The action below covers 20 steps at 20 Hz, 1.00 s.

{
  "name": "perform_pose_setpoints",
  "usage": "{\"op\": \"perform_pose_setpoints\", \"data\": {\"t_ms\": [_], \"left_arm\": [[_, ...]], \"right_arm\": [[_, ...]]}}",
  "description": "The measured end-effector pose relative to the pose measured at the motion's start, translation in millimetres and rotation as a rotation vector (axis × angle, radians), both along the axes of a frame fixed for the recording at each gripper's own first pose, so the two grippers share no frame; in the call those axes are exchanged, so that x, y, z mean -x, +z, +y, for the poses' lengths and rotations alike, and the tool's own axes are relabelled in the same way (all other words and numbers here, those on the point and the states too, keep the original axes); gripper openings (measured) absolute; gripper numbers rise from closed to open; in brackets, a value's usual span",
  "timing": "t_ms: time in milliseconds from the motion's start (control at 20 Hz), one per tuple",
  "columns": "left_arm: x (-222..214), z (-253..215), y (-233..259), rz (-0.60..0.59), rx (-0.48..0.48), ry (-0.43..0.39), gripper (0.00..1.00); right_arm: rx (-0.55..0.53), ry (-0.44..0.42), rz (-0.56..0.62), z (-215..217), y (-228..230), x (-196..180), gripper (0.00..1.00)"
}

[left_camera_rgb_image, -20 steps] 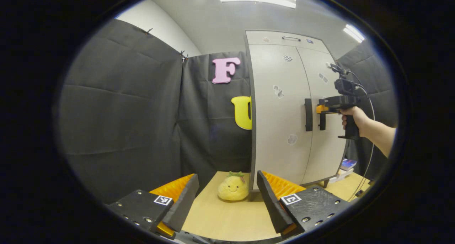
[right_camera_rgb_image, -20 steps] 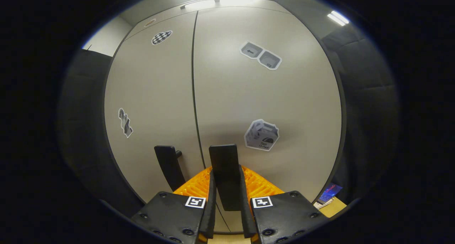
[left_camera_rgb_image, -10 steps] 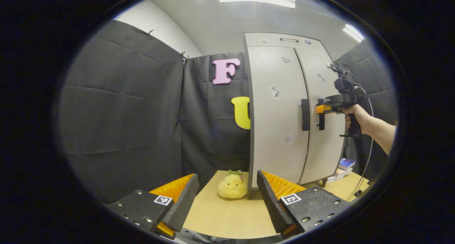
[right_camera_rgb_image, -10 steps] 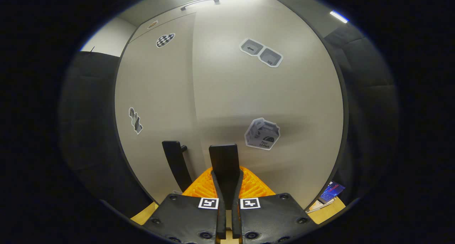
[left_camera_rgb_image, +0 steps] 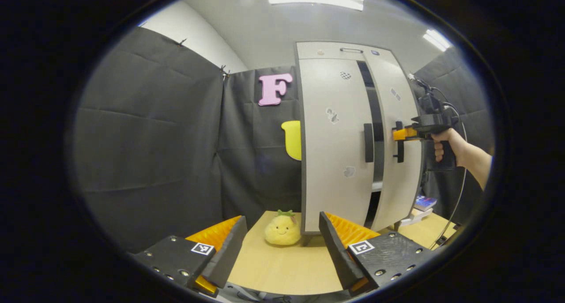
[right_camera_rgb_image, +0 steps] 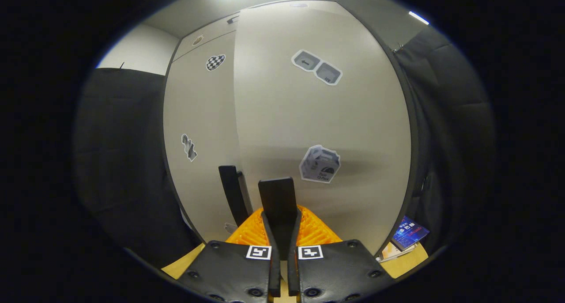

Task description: Open the right door of the double-door shoe cabinet with the right hand, and open the left door with the left hand.

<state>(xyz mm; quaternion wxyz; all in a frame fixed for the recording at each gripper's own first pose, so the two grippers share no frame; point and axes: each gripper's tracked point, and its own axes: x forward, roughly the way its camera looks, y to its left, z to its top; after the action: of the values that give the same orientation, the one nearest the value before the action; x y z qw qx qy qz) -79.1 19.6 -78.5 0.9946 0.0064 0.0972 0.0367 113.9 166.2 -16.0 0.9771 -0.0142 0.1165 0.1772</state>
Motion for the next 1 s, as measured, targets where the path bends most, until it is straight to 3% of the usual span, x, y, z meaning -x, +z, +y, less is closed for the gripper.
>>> {"op": "perform_pose_setpoints", "data": {"t_ms": [200, 350, 650, 700, 1000], "left_arm": [[3, -14, -1, 0.008, 0.001, -0.022, 0.93], [0, -22, -6, 0.02, 0.006, -0.035, 0.94], [-5, -30, -5, 0.011, 0.018, -0.042, 0.94], [-7, -31, -8, 0.012, 0.024, -0.043, 0.94], [-19, -42, -14, 0.02, 0.046, -0.074, 0.93]], "right_arm": [[-0.003, 0.025, -0.003, -12, 3, 15, 0.05], [-0.001, 0.037, -0.024, -24, 5, 28, 0.08], [0.016, 0.011, -0.049, -60, 16, 57, 0.05], [0.016, 0.005, -0.047, -64, 18, 64, 0.08], [0.039, -0.045, -0.041, -95, 23, 85, 0.07]]}}
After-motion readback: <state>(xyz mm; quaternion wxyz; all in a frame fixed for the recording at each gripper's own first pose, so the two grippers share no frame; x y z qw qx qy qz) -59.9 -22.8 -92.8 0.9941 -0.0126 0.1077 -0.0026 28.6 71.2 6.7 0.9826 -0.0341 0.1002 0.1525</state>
